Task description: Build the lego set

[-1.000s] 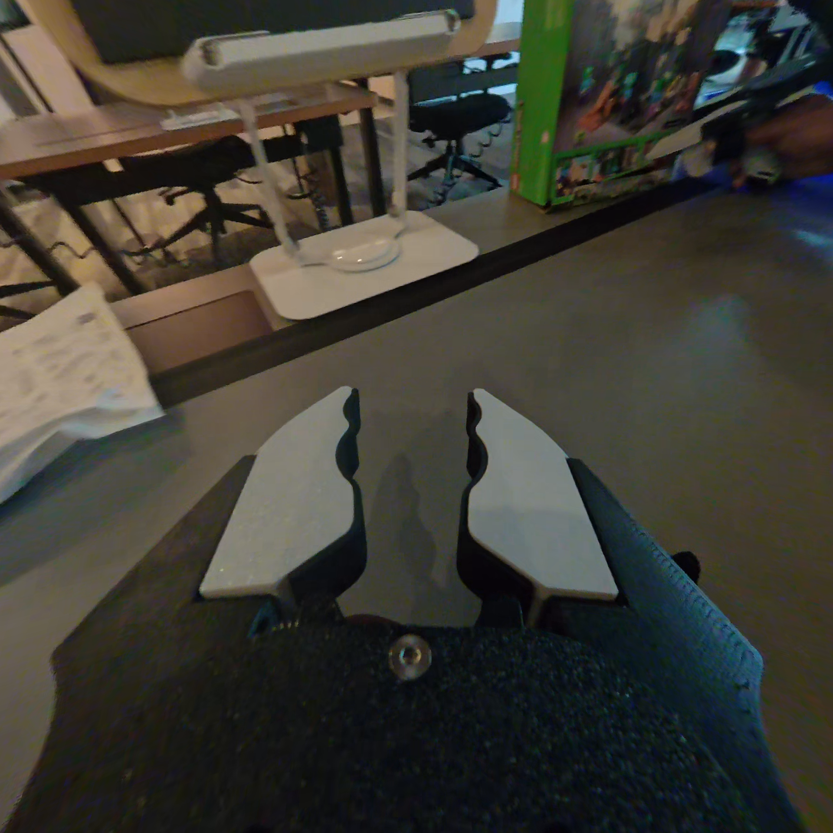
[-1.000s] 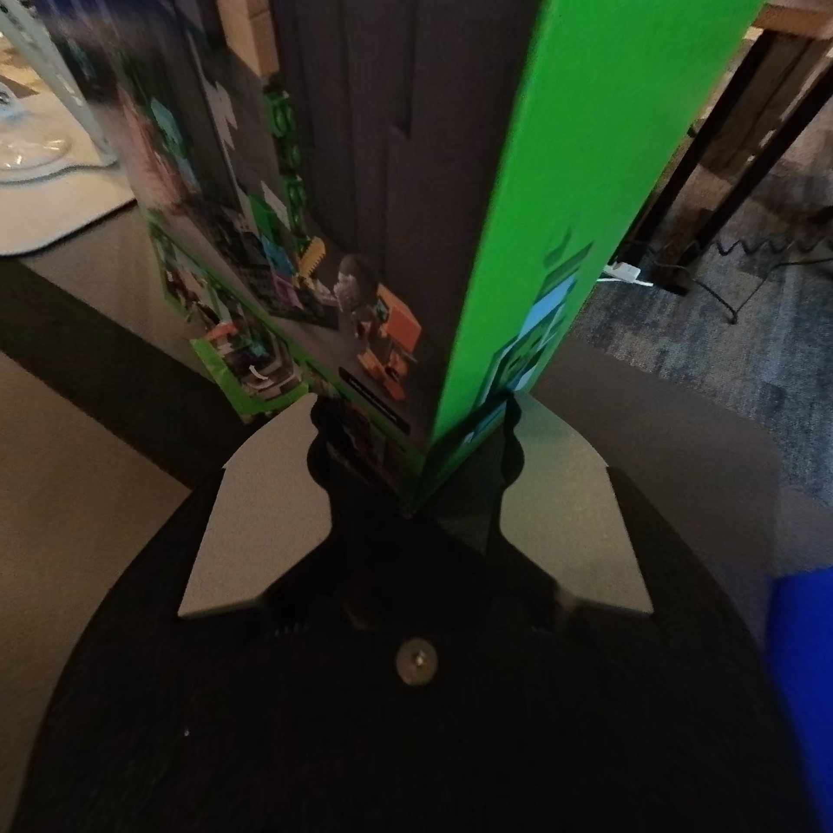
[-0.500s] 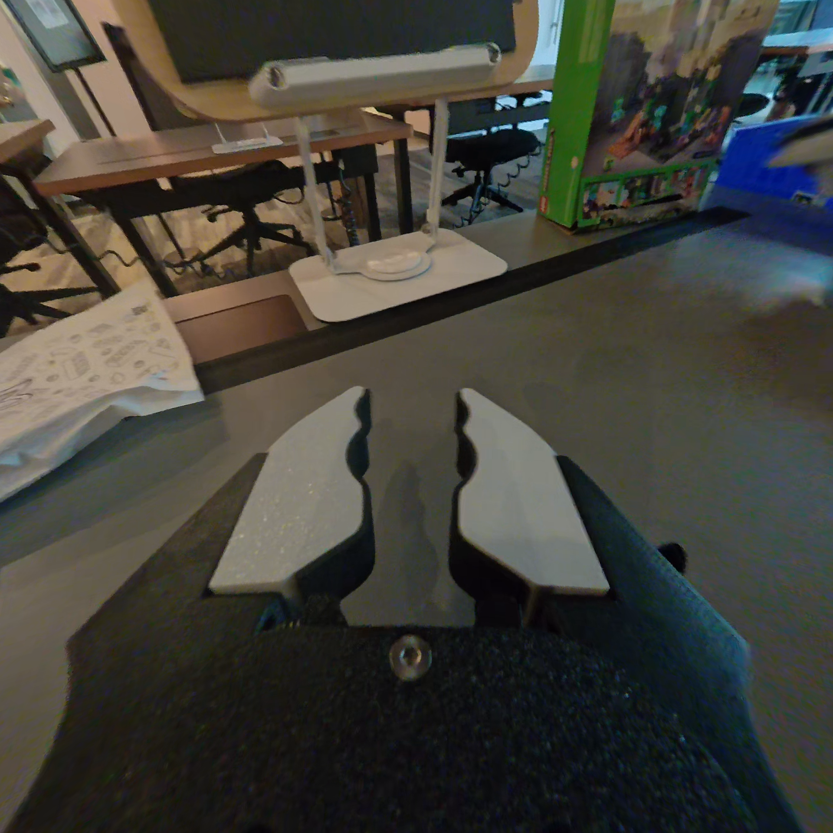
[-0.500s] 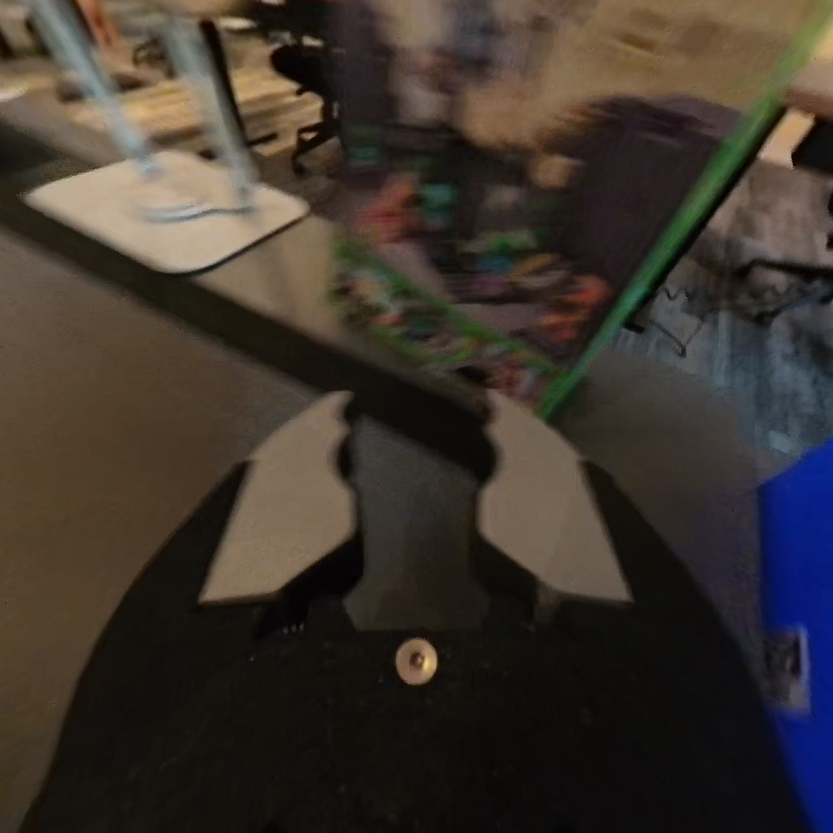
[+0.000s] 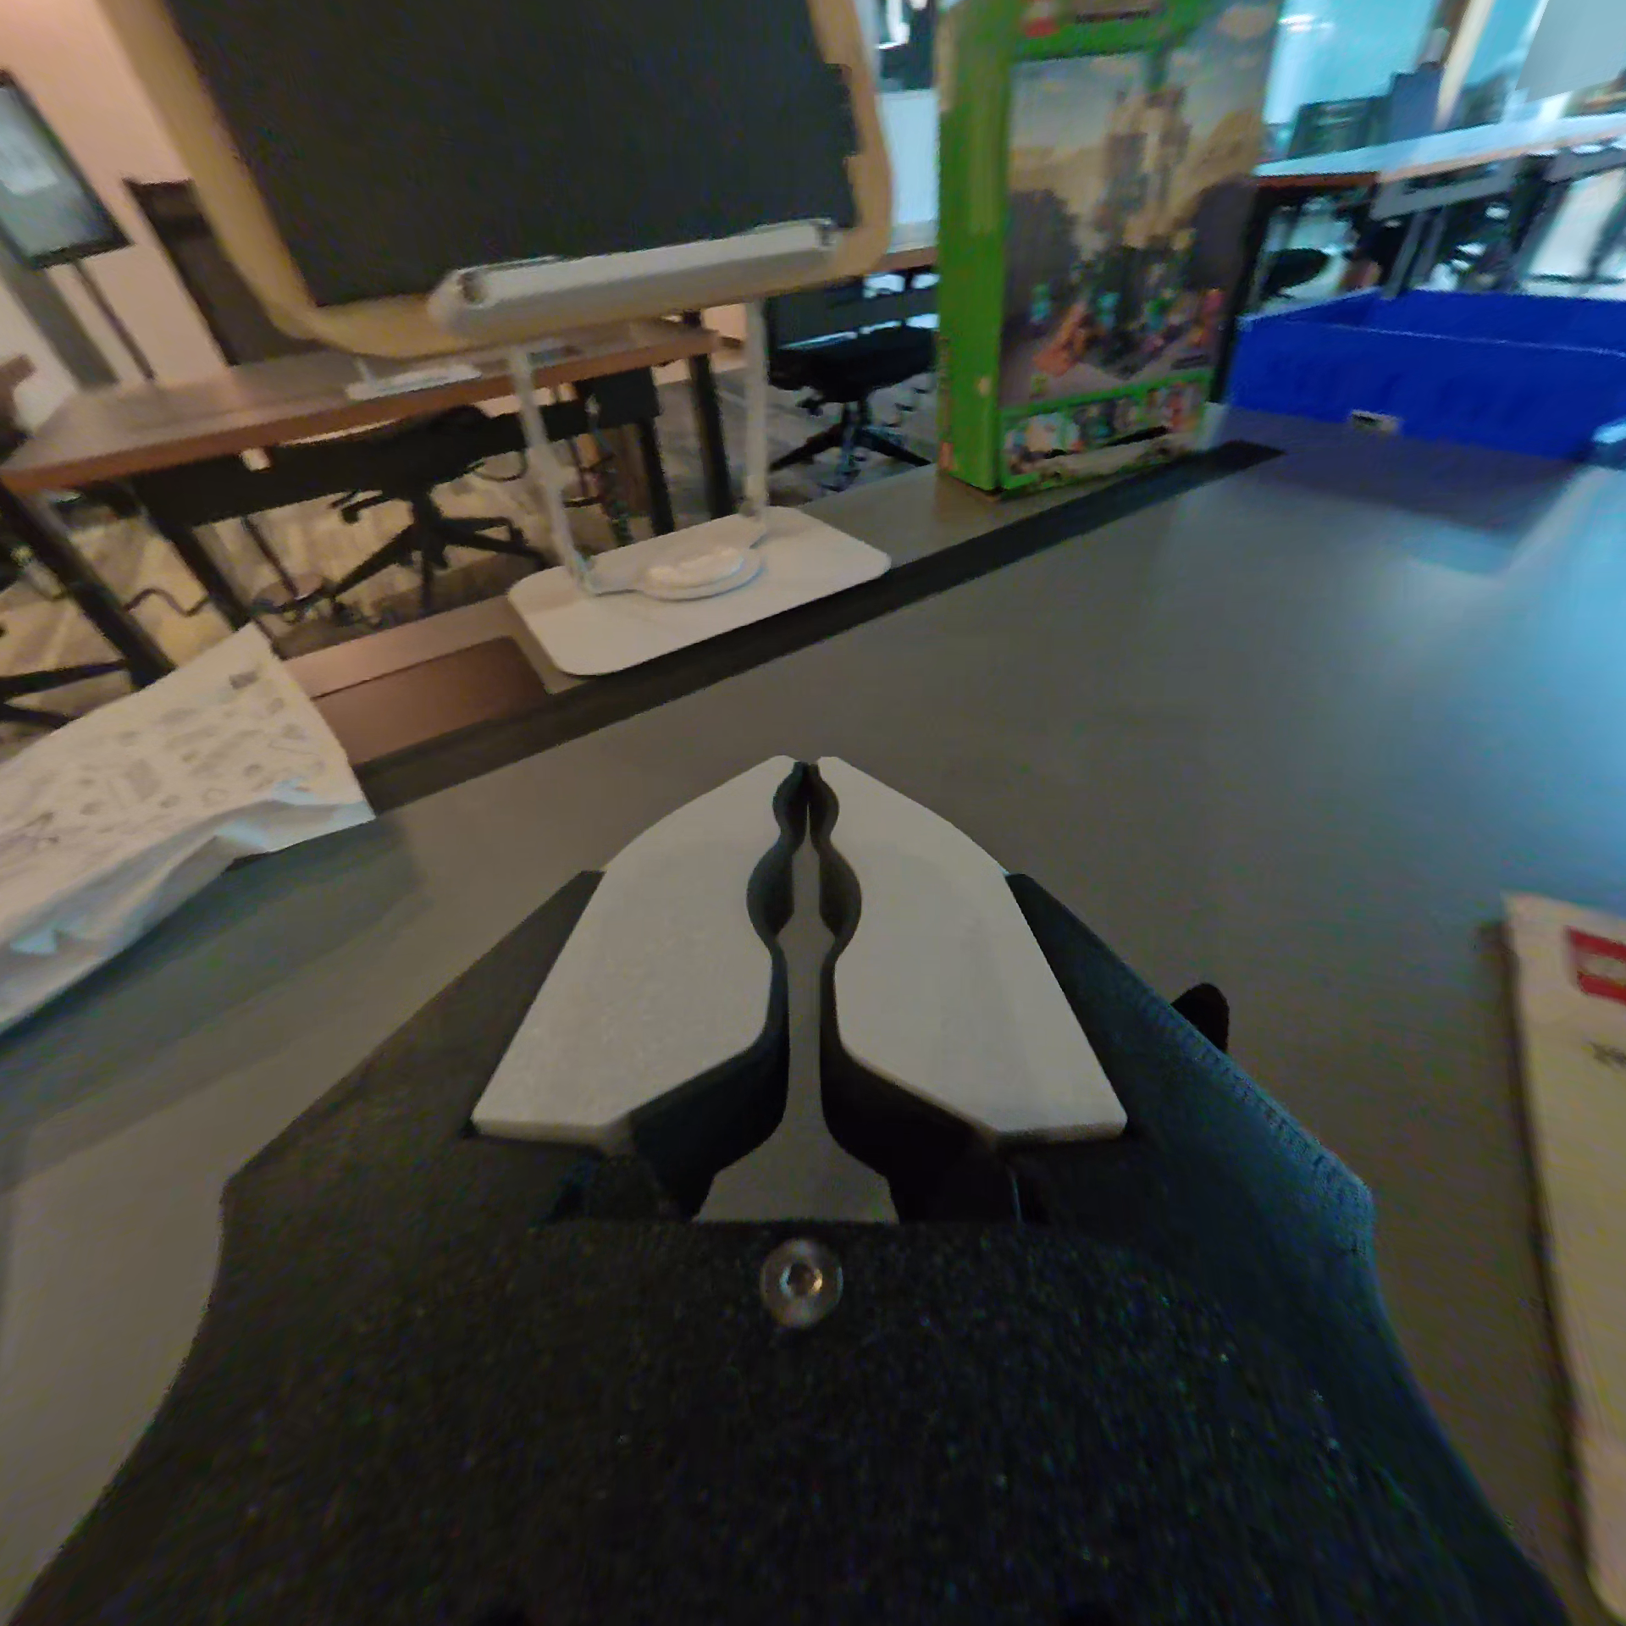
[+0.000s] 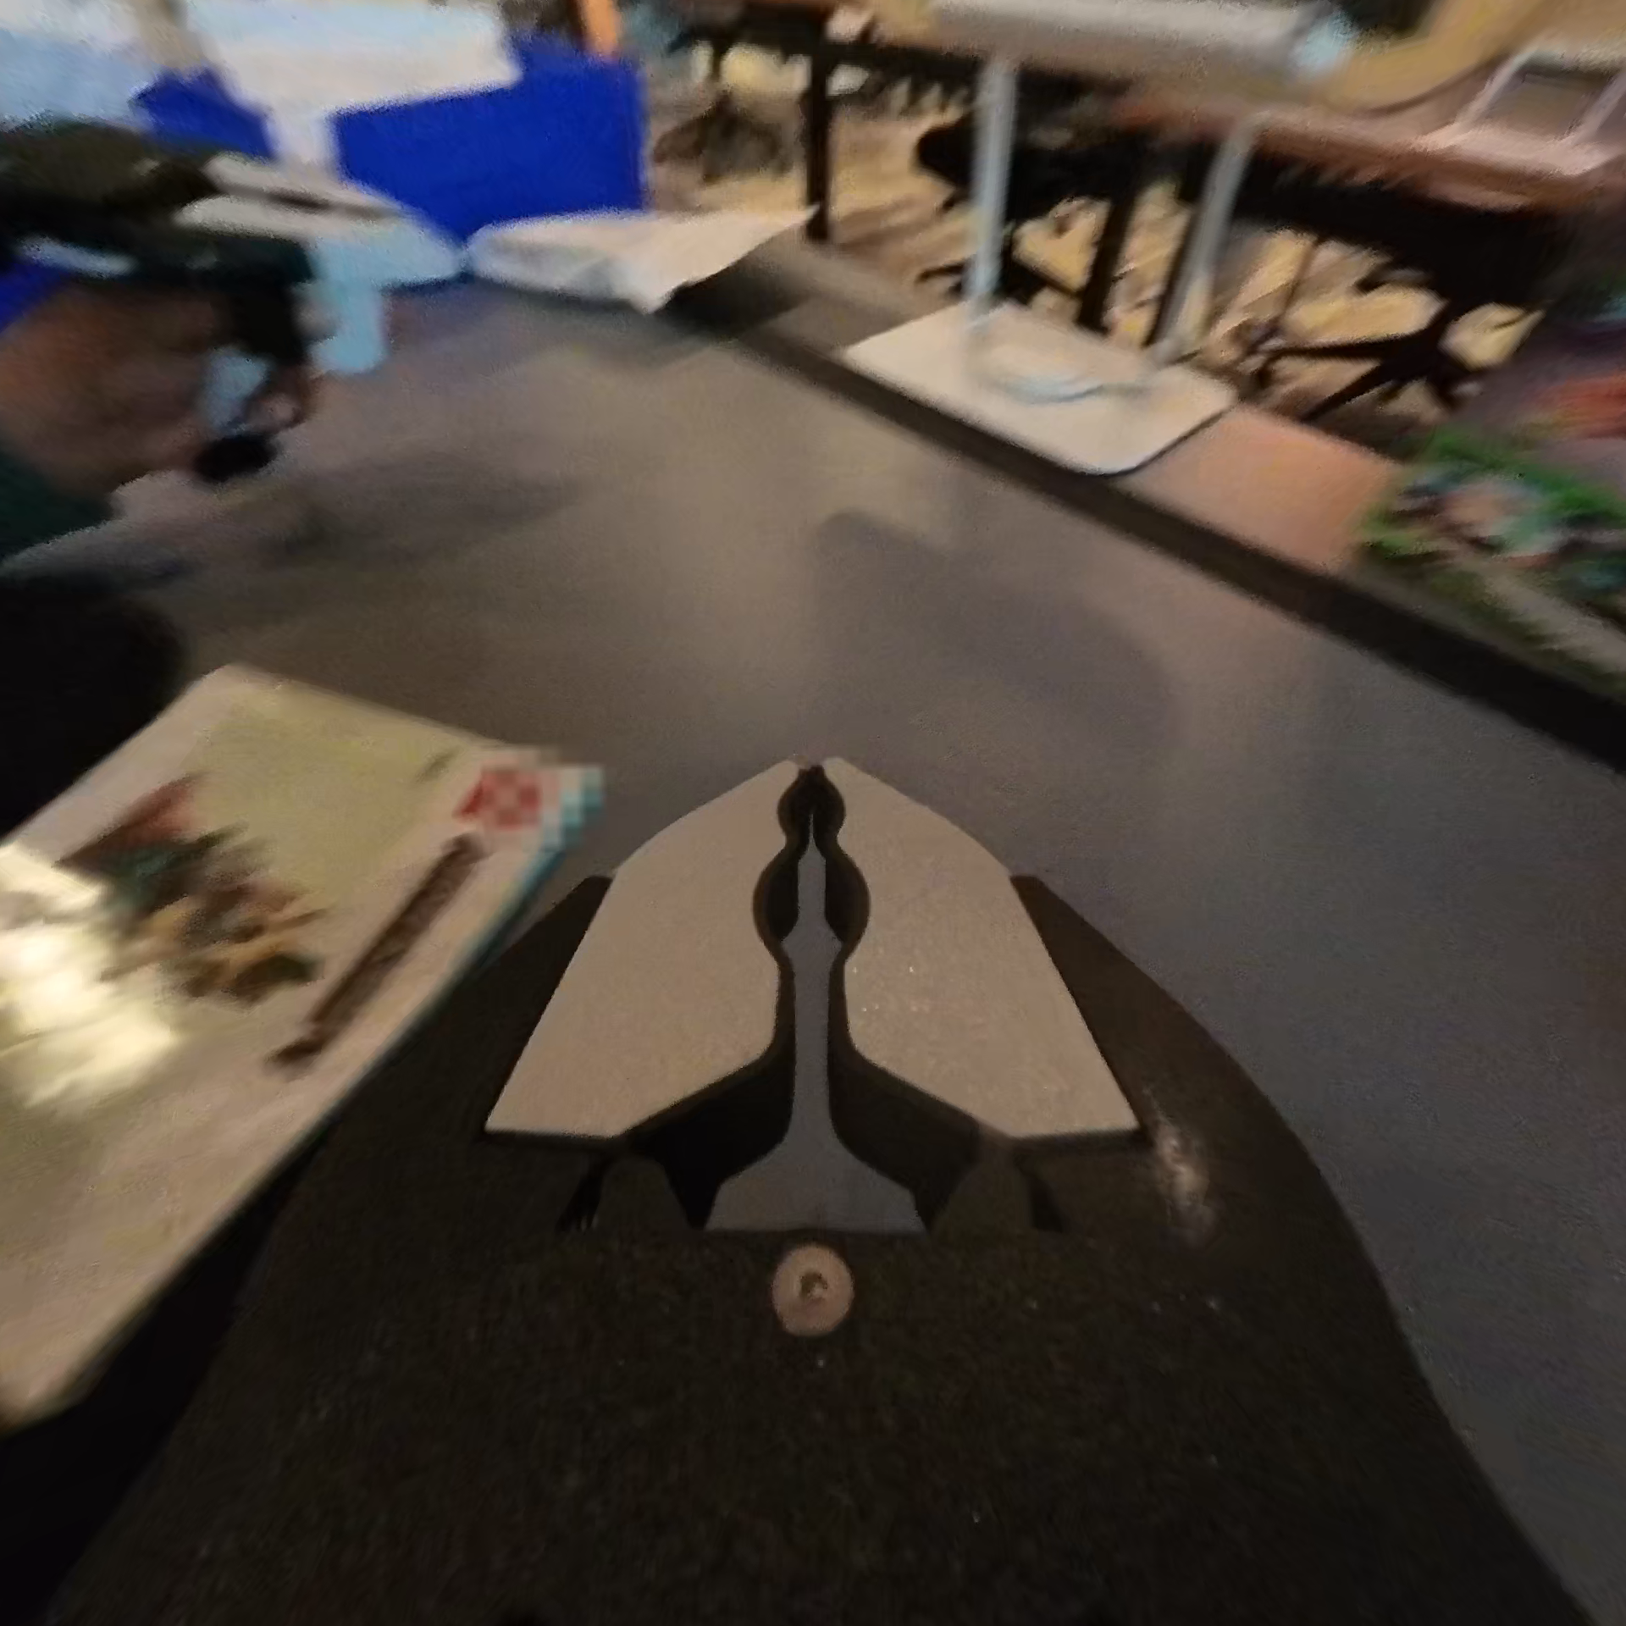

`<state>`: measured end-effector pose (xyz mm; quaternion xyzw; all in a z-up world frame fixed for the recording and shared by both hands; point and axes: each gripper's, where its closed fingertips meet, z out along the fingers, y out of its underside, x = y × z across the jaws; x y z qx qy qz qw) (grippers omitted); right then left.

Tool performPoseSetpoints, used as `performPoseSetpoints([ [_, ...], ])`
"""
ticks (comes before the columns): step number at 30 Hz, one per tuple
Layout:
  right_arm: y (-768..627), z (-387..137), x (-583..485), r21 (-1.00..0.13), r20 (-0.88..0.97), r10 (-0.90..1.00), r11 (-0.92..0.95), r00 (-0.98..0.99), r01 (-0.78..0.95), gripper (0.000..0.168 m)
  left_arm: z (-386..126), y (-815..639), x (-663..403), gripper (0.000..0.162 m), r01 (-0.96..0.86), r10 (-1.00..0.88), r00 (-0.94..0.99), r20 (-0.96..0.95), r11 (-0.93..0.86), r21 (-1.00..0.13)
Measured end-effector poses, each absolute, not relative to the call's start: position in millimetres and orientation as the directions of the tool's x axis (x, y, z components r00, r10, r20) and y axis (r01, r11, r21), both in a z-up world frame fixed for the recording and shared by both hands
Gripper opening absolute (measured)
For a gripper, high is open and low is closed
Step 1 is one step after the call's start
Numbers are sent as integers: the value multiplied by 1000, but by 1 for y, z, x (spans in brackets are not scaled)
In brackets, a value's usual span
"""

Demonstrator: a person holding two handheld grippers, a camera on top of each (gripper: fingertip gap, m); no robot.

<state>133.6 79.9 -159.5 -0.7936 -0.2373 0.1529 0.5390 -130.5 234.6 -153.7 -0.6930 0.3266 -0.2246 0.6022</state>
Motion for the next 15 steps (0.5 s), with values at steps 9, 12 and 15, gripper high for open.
performPoseSetpoints([
  [9,-30,-203,73,-740,-159,625,-588,764,326,53,-179,142,-94,0,-403,-917,383,-111,-58,-913],
  [12,-70,-215,51,-694,-99,699,-559,709,454,71,-193,123,-90,2,-460,-938,324,-121,-44,-887],
  [15,-78,-225,37,-646,172,734,-419,657,638,83,-204,122,-90,1,-480,-932,335,-137,-44,-876],
])
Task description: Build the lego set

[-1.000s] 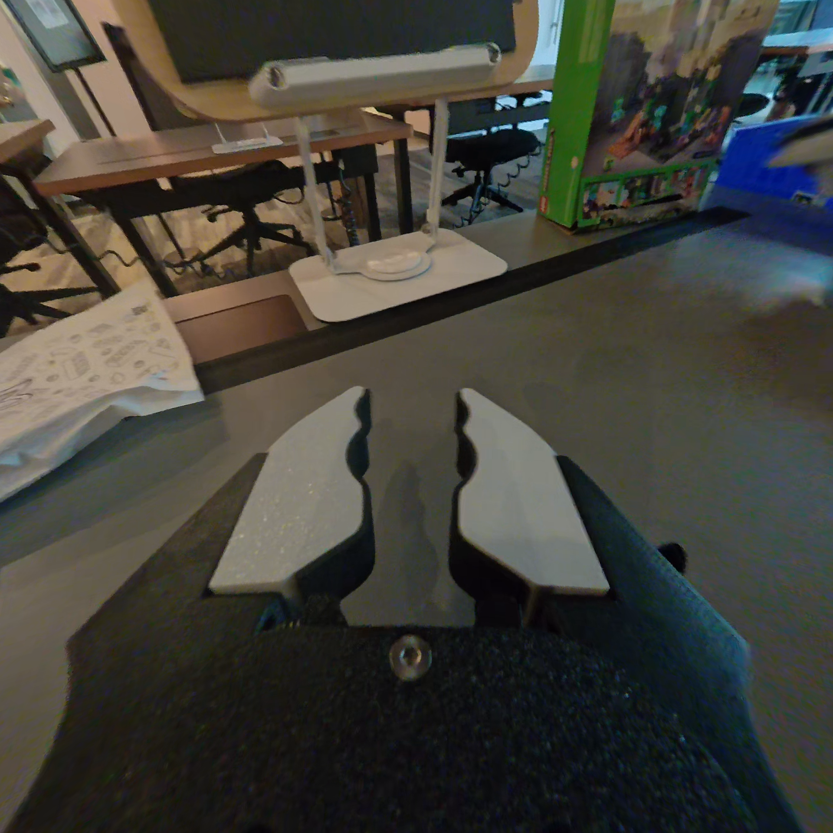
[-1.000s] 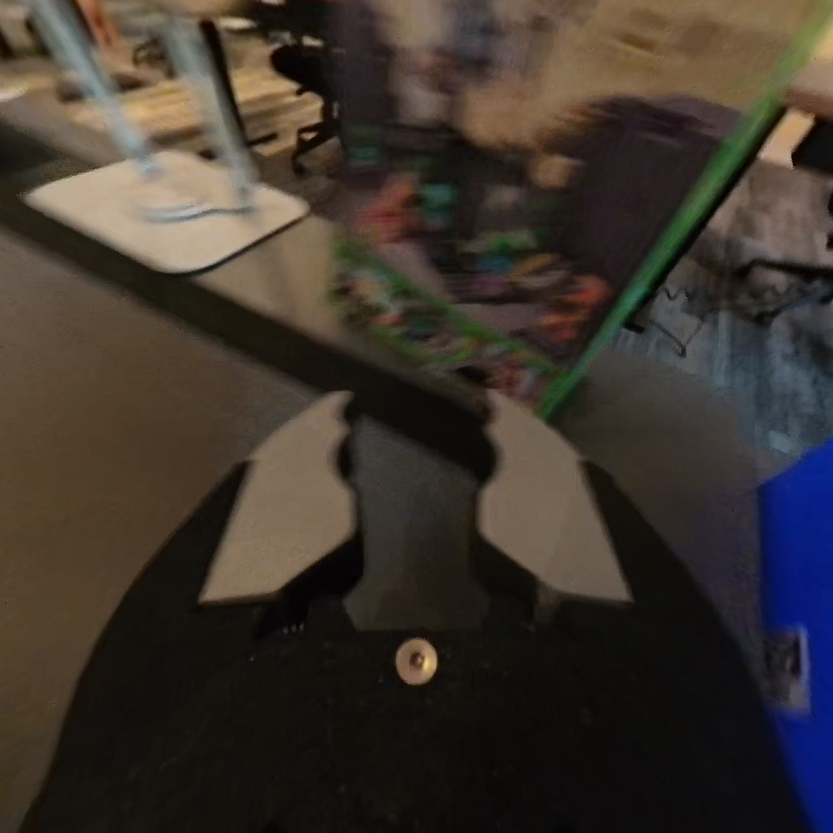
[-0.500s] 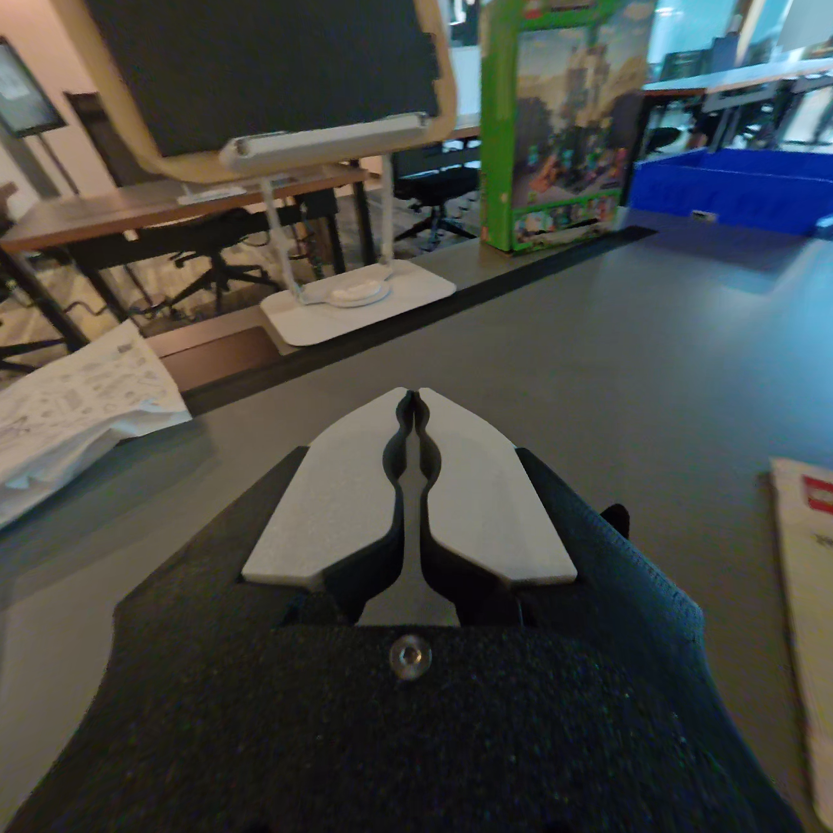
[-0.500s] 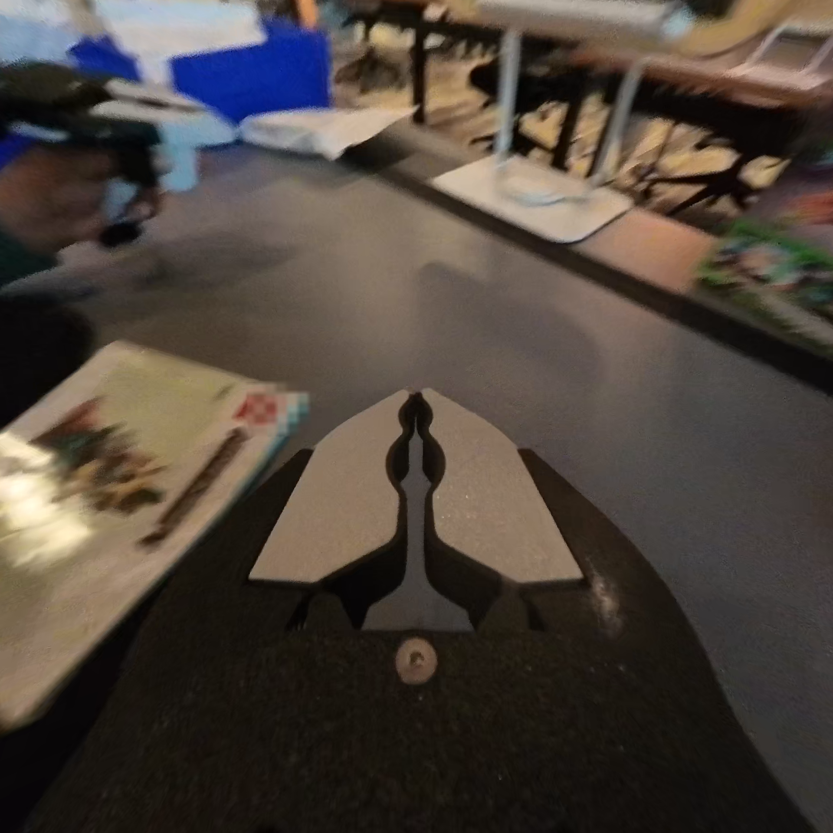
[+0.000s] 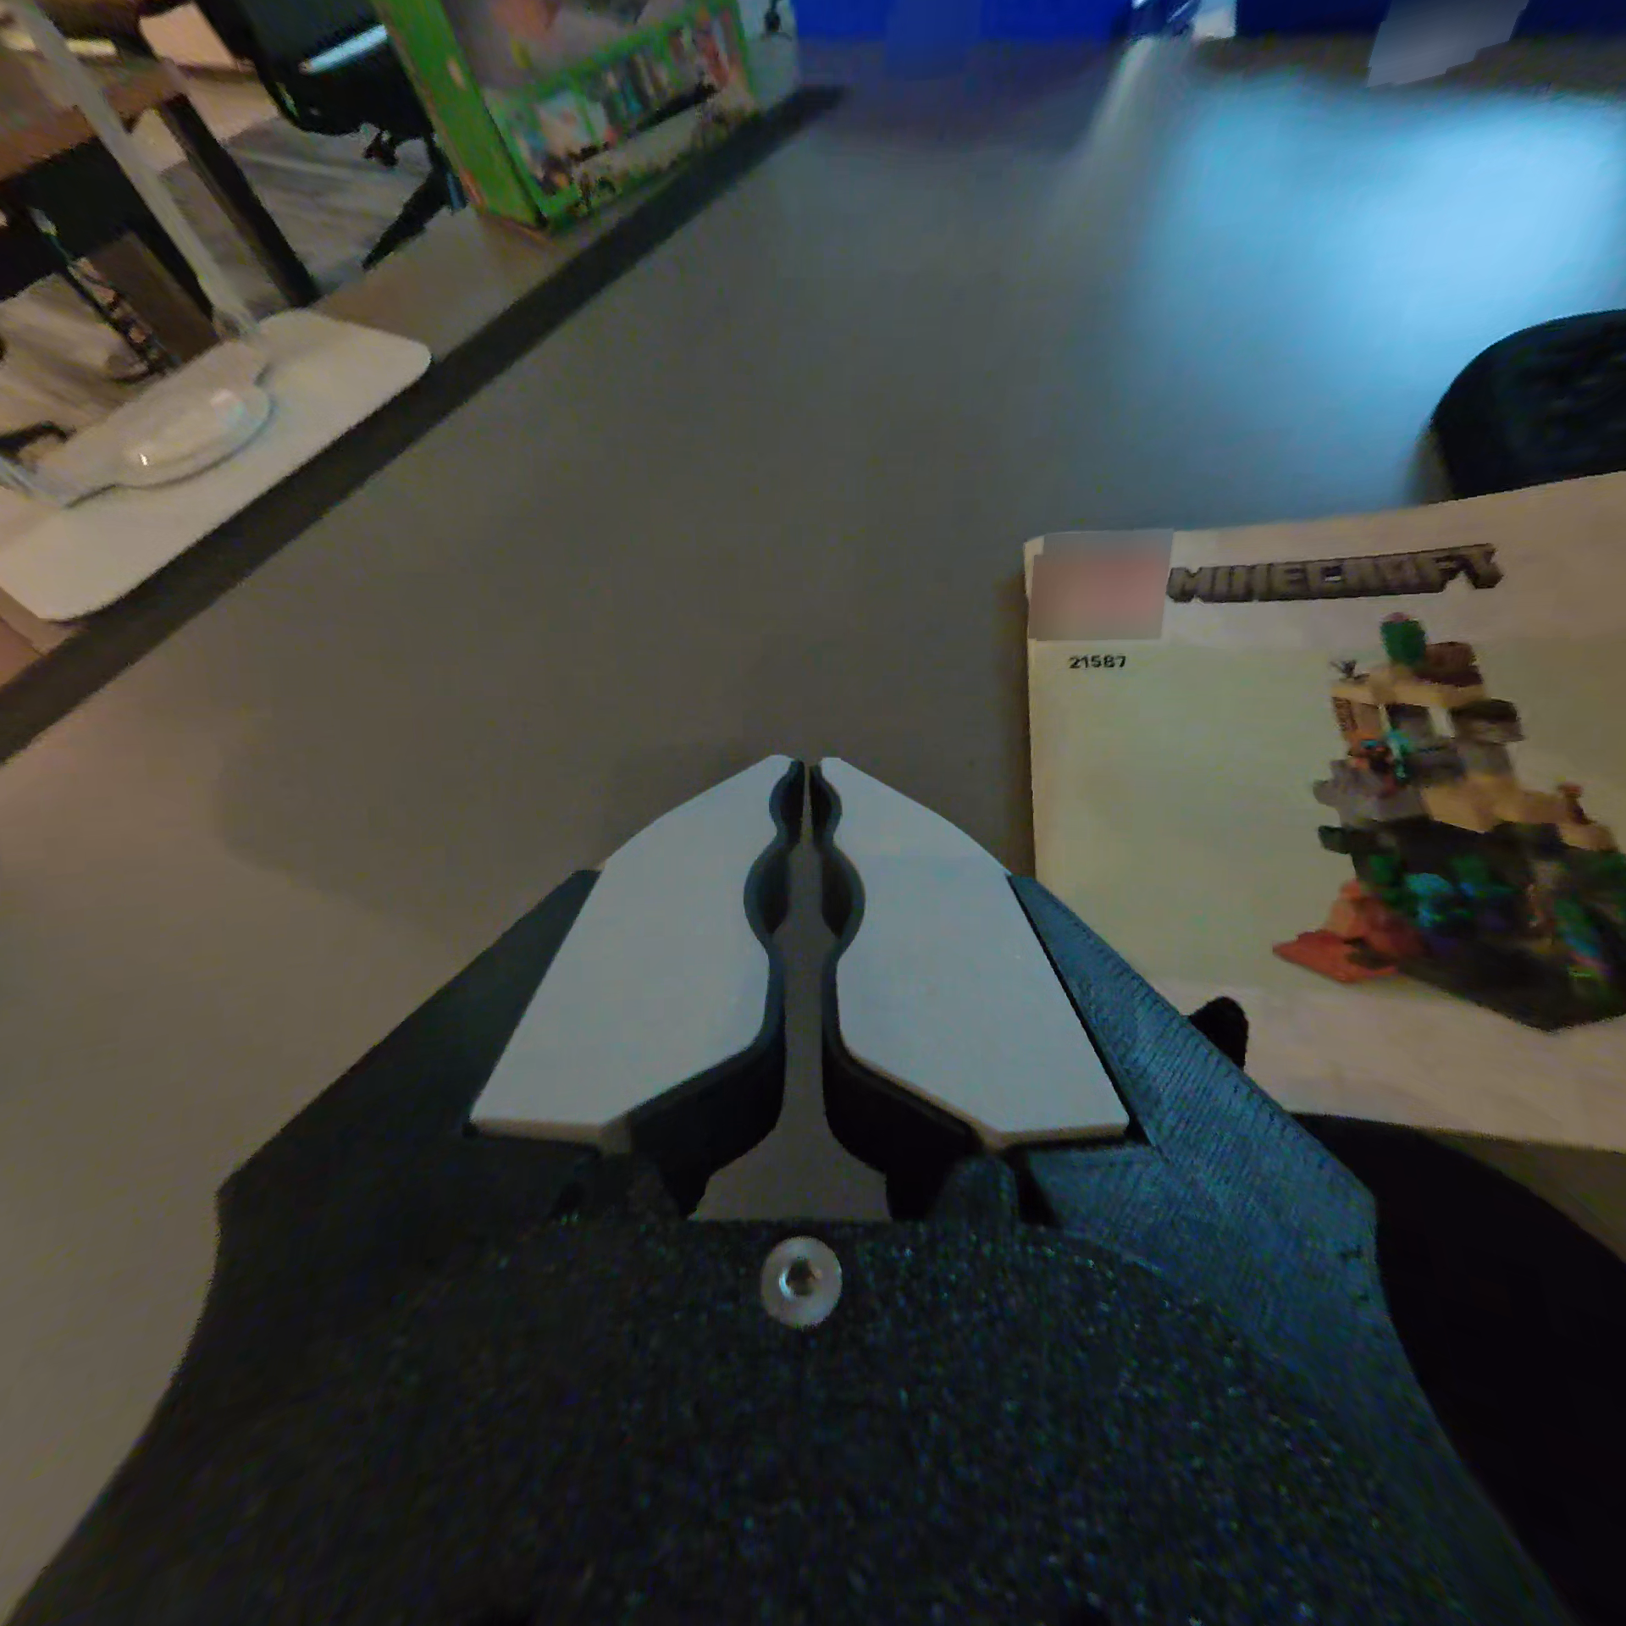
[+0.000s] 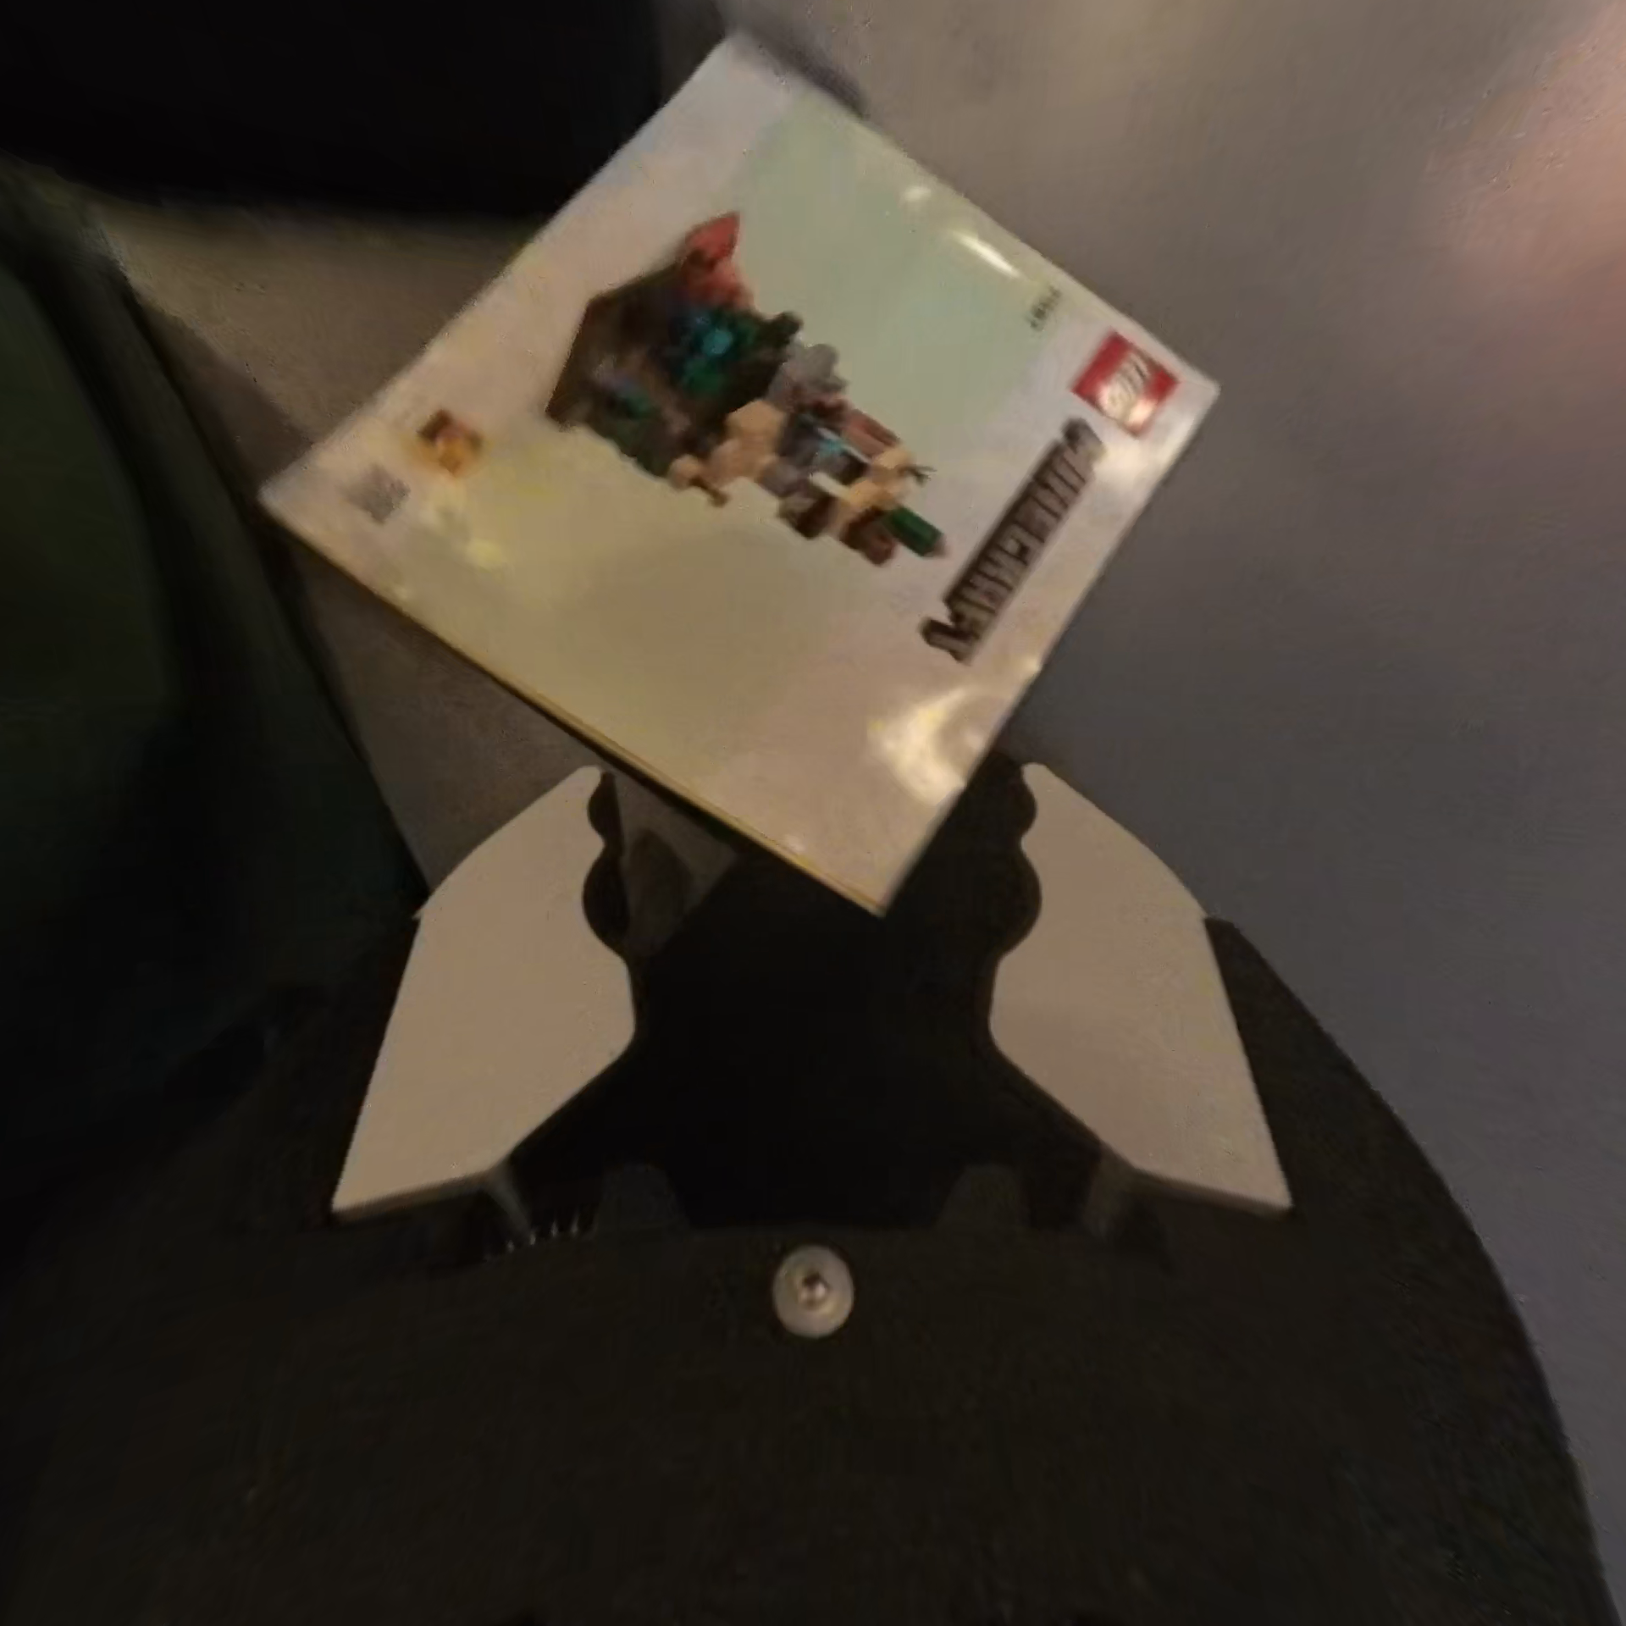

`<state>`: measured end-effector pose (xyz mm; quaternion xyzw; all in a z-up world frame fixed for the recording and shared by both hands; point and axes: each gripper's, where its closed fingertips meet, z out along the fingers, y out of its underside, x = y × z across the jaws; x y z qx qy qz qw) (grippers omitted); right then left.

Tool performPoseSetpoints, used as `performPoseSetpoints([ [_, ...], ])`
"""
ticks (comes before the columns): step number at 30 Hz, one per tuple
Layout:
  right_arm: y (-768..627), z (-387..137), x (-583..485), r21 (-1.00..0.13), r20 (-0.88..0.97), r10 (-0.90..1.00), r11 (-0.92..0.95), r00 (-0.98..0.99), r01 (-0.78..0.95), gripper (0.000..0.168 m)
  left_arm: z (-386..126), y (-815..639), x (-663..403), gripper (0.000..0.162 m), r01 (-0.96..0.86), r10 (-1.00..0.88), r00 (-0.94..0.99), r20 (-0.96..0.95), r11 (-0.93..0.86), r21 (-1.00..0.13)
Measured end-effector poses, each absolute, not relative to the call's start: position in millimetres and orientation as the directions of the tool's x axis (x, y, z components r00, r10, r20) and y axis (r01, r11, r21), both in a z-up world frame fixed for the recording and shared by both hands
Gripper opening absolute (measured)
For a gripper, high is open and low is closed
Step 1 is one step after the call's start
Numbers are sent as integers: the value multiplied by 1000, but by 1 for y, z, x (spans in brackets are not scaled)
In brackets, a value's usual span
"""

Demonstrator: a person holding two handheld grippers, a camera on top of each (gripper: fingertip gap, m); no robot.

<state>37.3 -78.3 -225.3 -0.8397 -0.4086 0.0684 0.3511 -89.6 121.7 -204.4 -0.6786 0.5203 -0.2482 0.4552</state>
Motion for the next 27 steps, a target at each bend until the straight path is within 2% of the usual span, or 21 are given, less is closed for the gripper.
performPoseSetpoints([
  [2,-77,-230,24,-625,291,741,-331,605,707,83,-208,120,-88,1,-474,-930,345,-127,-56,-879],
  [5,-71,-237,19,-521,472,760,-168,446,837,62,-208,119,-89,1,-482,-924,353,-150,-41,-875],
  [12,-57,-250,21,-236,599,800,138,33,962,8,-204,126,-98,0,-430,-902,400,-163,-28,-903],
  [16,-28,-240,25,-134,695,698,359,-170,924,3,-194,132,-104,0,-397,-880,437,-186,-3,-918],
  [21,45,-217,52,-48,770,572,493,-282,869,3,-192,138,-107,0,-373,-870,462,-170,-17,-928],
  [25,115,-222,83,-50,771,591,427,-237,903,4,-198,135,-104,0,-396,-873,451,-187,-8,-918],
  [27,144,-226,104,-97,767,625,341,-149,935,4,-203,134,-103,0,-416,-877,440,-192,-9,-909],
])
